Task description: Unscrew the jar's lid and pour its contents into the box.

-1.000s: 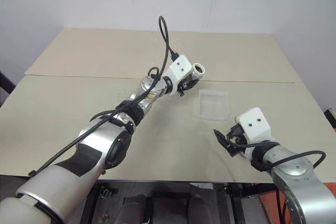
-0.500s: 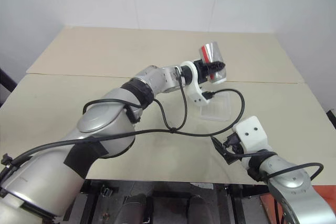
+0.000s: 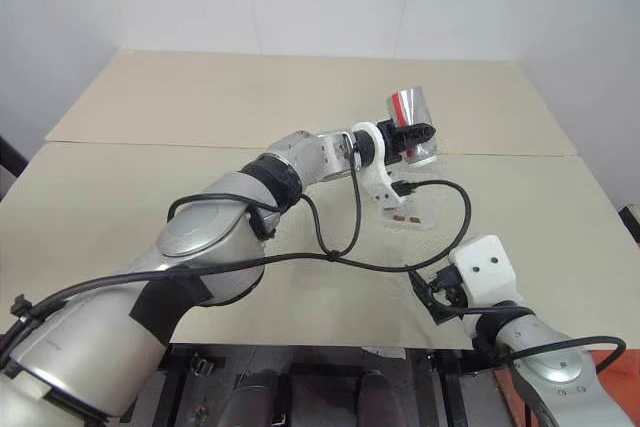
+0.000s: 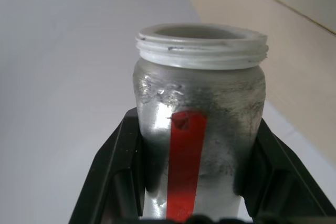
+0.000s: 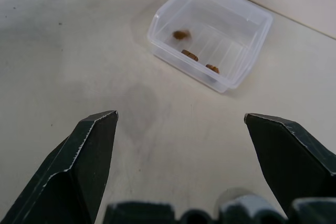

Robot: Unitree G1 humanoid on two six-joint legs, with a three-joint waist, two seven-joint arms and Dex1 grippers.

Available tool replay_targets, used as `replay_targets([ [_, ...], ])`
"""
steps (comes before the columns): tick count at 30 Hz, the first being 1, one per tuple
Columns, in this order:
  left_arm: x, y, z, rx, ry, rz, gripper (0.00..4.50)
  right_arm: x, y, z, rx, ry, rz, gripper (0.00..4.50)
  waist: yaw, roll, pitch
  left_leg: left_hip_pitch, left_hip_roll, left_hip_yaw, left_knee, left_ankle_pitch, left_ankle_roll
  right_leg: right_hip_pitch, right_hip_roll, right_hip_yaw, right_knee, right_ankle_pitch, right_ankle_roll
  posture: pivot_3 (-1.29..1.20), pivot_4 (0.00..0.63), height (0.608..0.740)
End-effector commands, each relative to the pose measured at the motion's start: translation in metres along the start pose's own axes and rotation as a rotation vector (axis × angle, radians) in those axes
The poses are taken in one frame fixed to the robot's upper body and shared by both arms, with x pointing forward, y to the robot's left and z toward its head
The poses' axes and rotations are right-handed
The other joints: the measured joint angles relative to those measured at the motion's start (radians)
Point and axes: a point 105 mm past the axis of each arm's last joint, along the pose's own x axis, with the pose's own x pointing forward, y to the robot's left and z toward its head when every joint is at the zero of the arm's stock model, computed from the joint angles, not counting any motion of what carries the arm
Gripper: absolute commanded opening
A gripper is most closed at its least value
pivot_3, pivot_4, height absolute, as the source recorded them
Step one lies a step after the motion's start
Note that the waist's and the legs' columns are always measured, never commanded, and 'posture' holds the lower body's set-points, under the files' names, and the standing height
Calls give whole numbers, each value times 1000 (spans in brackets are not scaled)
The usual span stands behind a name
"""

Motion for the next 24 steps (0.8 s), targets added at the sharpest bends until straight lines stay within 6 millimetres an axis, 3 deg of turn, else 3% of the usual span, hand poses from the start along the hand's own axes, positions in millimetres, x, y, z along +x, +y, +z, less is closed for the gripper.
replay_targets([
  [1,-5,4,-24,-389,127,34,1929,-3,-5,12,-45,-45,-26,4471,-2,0,0,0,0,0,0,0,0,0,0,0,0,0,0,0,150,740],
  [6,-19,-13,-49,-1183,213,89,1929,3,-7,16,-58,-56,-3,4471,-5,1,0,1,0,0,1,0,0,0,0,0,2,0,0,0,150,740],
  [12,-42,-39,-66,-1916,138,221,1929,12,-7,24,-84,-78,44,4471,-6,1,-1,1,0,-1,2,0,0,1,0,0,3,0,0,0,150,740],
  [17,-59,-57,-68,-2080,94,342,1929,20,-5,26,-94,-88,72,4471,-4,1,-1,1,0,-2,3,0,0,3,0,-1,2,1,0,0,150,740],
  [20,-70,-73,-57,-1997,86,350,1929,24,-3,29,-99,-98,85,4471,-5,1,-1,6,0,-2,2,0,0,7,0,-2,1,1,0,0,150,740],
  [24,-77,-96,-44,-2013,149,358,1929,28,-1,30,-105,-106,100,4471,-5,1,-1,8,0,-3,2,0,0,10,0,-2,1,1,0,0,150,740],
])
